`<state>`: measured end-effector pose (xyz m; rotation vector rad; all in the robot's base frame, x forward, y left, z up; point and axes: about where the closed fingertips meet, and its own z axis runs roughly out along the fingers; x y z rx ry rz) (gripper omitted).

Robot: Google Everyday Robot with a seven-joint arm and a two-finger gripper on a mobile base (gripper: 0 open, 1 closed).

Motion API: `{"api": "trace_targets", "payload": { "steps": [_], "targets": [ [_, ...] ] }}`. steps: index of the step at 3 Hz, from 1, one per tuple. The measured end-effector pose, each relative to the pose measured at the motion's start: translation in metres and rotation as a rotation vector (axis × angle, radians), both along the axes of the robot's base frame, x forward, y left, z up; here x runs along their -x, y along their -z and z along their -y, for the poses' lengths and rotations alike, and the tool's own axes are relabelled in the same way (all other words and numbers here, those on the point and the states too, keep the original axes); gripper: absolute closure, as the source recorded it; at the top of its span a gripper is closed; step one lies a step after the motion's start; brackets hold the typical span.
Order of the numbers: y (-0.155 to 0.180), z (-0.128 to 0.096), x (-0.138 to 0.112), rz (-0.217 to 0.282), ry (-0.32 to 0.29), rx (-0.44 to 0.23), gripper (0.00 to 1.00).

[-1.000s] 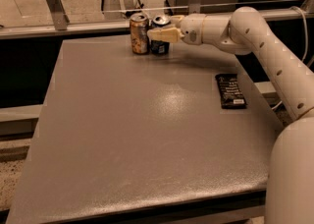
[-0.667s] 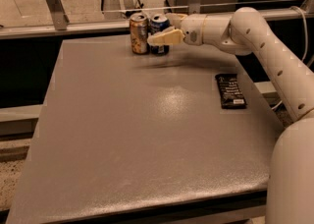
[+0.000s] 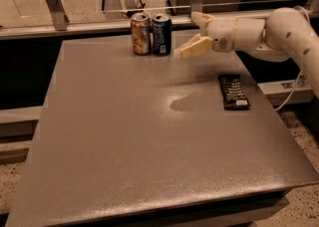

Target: Move pepsi can near orange can

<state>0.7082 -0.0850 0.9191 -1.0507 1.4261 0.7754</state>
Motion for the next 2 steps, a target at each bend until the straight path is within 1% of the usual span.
{"api": "trace_targets", "payload": {
  "steps": [1,2],
  "targets": [
    [-0.020,0.043,0.056,0.085,0.021,0.029,0.00],
    [-0.016,0.068,0.062,0.083,0.059,0.035,0.00]
  ]
}}
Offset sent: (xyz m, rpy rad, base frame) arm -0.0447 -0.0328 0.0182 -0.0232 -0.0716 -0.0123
